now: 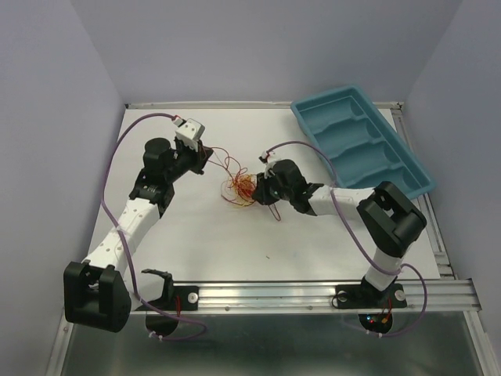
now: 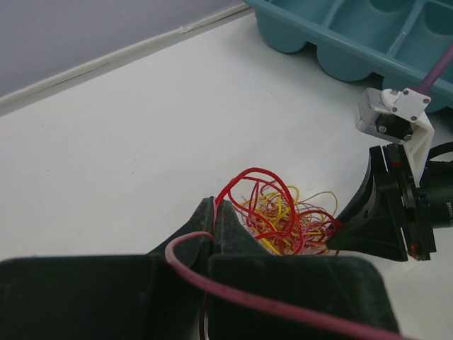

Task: Untangle the cables
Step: Untie the cable.

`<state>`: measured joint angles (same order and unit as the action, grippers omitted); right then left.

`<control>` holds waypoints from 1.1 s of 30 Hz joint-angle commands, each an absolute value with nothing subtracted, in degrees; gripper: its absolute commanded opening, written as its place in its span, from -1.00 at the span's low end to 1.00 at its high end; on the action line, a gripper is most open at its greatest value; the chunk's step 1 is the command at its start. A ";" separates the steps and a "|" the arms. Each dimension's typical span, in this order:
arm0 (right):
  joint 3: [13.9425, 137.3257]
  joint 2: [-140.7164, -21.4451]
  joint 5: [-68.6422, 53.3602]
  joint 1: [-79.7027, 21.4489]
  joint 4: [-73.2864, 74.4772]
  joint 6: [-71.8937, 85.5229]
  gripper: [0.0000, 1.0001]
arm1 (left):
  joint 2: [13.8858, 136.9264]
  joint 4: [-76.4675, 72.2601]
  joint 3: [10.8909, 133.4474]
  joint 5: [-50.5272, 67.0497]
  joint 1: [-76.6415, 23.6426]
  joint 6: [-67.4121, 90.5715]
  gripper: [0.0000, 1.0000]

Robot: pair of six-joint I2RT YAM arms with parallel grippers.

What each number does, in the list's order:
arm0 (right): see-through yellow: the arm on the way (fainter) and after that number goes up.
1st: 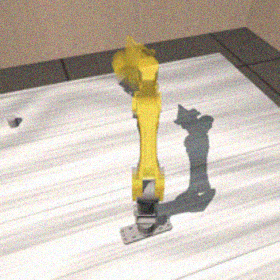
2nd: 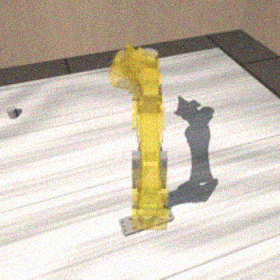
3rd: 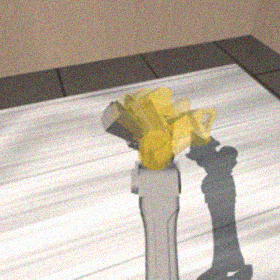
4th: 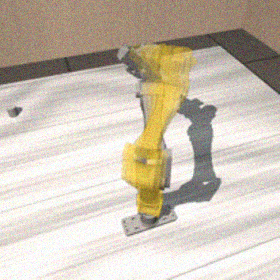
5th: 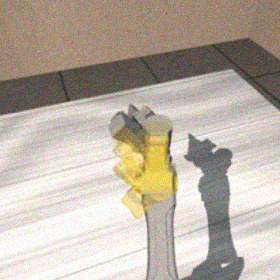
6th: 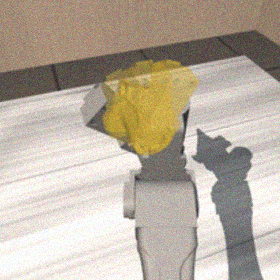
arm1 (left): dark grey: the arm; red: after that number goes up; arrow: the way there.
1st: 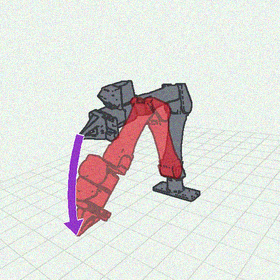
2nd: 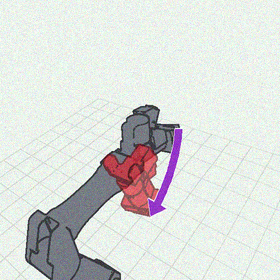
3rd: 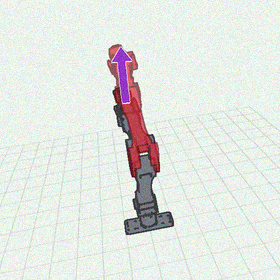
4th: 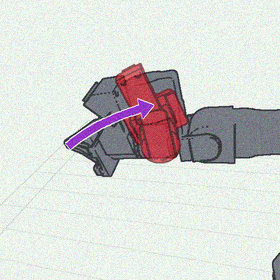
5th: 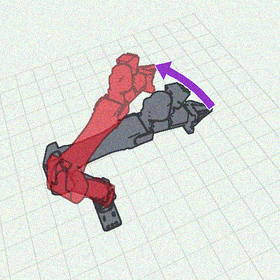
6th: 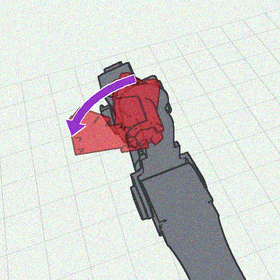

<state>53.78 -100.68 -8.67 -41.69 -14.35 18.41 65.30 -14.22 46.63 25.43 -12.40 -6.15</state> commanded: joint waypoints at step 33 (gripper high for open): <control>46.22 -86.56 4.76 -37.18 -20.30 23.74 0.64 | 56.52 -23.38 44.12 33.92 -6.50 -4.57 -1.00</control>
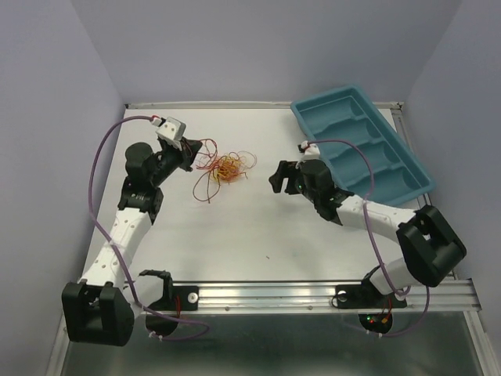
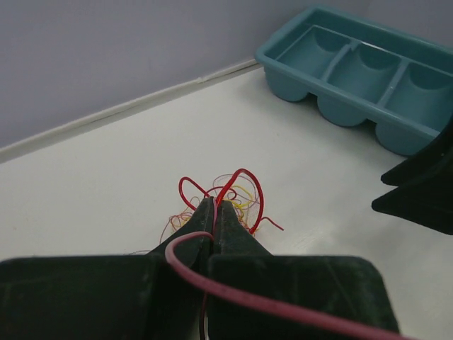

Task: Untangle the cables
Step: Untie the cable.

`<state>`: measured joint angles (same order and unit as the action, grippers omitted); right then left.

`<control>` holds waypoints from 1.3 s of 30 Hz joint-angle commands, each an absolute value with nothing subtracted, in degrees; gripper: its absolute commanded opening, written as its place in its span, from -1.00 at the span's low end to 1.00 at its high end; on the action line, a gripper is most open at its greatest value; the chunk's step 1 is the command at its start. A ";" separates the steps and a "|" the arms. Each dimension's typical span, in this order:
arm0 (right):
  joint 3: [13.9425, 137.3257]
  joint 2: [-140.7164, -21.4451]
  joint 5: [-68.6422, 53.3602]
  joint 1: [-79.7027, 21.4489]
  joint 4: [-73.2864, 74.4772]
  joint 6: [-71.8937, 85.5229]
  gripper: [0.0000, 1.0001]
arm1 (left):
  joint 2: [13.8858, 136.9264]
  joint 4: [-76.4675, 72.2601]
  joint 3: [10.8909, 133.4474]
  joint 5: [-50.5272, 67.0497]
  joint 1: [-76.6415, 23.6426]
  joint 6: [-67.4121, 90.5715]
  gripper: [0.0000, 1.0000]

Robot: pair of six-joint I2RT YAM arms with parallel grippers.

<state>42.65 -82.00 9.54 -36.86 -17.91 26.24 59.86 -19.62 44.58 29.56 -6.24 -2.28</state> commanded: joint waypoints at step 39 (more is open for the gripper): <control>75.61 -110.07 19.57 -40.52 -10.55 18.43 -0.99 | 56.95 -23.03 45.35 13.39 -5.63 -0.45 -1.00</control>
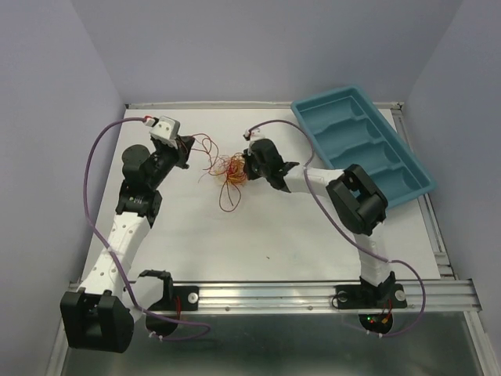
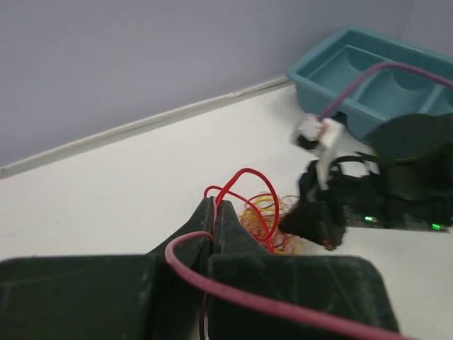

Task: Untangle the cables
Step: Untie the cable.

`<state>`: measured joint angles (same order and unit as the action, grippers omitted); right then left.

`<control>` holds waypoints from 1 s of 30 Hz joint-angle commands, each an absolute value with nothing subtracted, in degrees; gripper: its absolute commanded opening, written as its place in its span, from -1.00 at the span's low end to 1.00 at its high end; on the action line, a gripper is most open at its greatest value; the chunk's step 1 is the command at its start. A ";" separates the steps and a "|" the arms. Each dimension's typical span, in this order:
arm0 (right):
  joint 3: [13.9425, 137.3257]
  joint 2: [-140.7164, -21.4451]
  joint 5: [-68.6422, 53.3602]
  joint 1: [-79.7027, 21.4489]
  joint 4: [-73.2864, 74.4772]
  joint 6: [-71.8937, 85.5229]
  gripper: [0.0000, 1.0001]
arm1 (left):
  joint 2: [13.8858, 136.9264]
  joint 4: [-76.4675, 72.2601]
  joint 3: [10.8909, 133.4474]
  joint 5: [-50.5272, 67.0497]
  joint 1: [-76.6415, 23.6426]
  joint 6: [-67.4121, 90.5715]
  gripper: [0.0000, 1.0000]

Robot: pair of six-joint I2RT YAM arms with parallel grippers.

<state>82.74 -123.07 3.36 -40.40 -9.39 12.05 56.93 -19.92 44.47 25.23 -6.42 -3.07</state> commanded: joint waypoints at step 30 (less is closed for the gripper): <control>52.82 -79.54 1.94 -42.62 -15.47 19.17 -0.91 | 70.22 -10.46 52.74 40.58 -8.79 -12.74 0.98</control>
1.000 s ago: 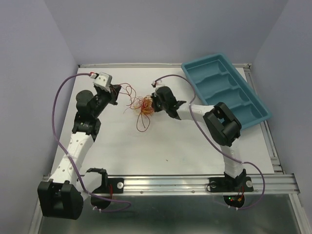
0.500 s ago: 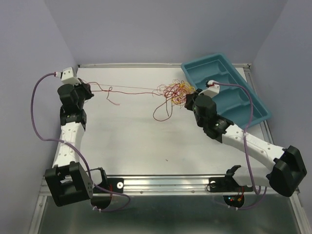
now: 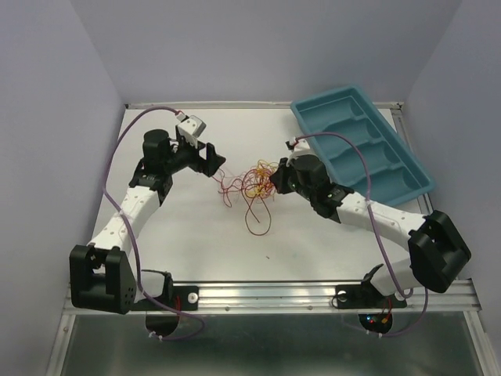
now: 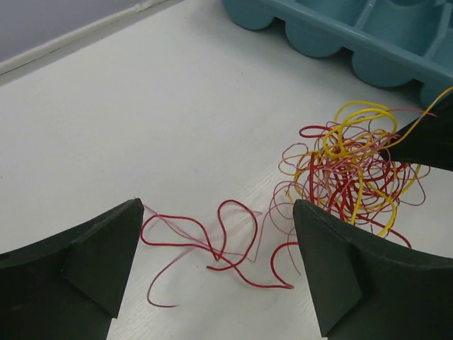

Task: Untangle the cables
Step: Untie the cable.

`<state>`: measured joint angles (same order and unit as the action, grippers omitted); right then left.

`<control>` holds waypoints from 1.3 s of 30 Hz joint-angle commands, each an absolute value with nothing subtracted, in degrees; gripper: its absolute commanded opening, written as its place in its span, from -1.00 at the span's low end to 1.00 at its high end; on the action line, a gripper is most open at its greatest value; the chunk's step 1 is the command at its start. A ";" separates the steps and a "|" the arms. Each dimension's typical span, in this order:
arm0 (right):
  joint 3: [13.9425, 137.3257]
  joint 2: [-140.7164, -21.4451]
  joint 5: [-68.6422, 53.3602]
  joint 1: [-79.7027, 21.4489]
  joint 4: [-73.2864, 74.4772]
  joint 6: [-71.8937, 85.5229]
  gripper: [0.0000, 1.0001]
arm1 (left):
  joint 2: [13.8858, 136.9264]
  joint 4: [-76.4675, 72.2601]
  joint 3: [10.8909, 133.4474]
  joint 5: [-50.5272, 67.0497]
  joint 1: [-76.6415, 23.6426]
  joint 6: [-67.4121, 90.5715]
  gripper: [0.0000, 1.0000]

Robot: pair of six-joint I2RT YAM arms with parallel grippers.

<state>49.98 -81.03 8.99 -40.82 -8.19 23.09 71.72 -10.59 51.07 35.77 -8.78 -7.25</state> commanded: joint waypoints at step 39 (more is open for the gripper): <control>49.05 -65.85 65.47 -46.84 -4.57 30.15 -0.77 | 64.51 -20.39 48.17 -17.47 -13.71 -4.31 -1.00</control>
<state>51.48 -72.03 44.49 -49.15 -10.26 30.70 67.26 -15.38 48.66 5.58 -18.55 -3.90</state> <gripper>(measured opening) 0.115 0.037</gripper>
